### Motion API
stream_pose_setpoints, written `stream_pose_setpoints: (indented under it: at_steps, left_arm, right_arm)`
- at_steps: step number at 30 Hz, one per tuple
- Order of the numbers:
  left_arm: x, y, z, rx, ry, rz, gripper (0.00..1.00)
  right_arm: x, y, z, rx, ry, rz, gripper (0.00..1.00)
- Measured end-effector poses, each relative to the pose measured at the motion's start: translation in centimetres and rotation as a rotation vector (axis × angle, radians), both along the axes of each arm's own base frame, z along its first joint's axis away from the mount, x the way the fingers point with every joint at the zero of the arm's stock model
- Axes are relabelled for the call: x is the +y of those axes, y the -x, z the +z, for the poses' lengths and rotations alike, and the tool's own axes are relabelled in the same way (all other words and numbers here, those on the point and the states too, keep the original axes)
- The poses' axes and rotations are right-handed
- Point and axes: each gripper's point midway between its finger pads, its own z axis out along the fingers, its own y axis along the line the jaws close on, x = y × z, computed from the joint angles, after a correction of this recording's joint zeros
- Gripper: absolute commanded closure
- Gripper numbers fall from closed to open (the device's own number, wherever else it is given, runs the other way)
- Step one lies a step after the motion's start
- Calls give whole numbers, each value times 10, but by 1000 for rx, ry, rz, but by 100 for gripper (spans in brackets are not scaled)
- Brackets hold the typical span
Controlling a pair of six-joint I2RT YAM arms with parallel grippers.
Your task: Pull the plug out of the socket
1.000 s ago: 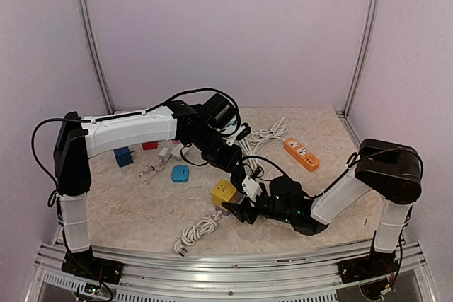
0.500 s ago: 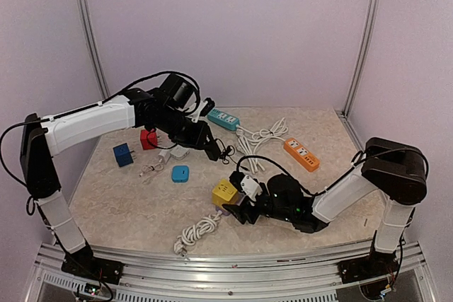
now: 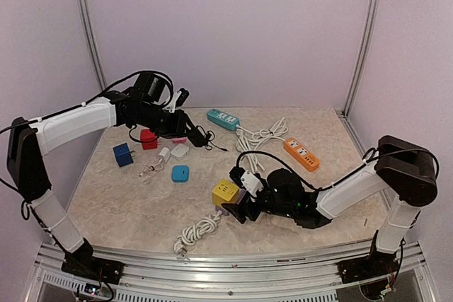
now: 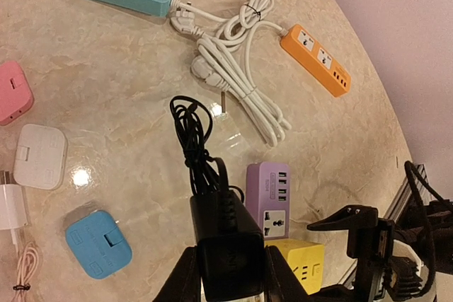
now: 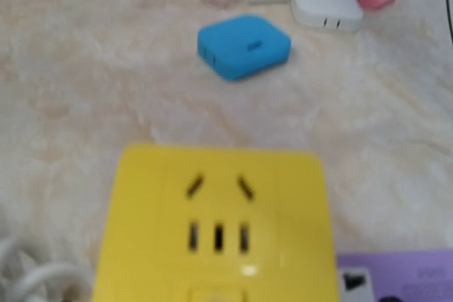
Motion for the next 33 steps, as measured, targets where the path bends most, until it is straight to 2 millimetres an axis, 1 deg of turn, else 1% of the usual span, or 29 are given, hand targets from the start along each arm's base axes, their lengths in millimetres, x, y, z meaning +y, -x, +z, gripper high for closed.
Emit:
stream_pose_setpoints:
  at_steps: [4, 7, 9, 13, 16, 23, 28, 30, 33]
  left_arm:
    - [-11, -15, -9, 9, 23, -17, 100]
    - [-17, -28, -25, 38, 30, -24, 100]
    - [-17, -37, -39, 60, 37, -21, 100]
    - [-8, -51, -63, 106, 45, 1, 100]
    - [1, -60, -74, 126, 51, 25, 100]
    - [23, -60, -108, 197, 63, 65, 100]
    - [28, -63, -132, 244, 83, 74, 100]
    - [29, -63, -139, 258, 90, 77, 96]
    - [30, -65, -141, 261, 109, 81, 83]
  right_arm:
    - [0, -1, 14, -13, -20, -3, 7]
    - [-1, -1, 24, -21, -35, -7, 6]
    - [-2, -1, 30, -26, -43, -12, 6]
    - [-5, -2, 42, -36, -56, -21, 6]
    - [-6, -2, 47, -41, -63, -24, 6]
    - [-6, -2, 48, -41, -62, -26, 6]
    - [-7, -1, 46, -36, -56, -27, 6]
    - [-7, -1, 45, -34, -54, -27, 6]
    - [-7, -1, 45, -32, -51, -27, 6]
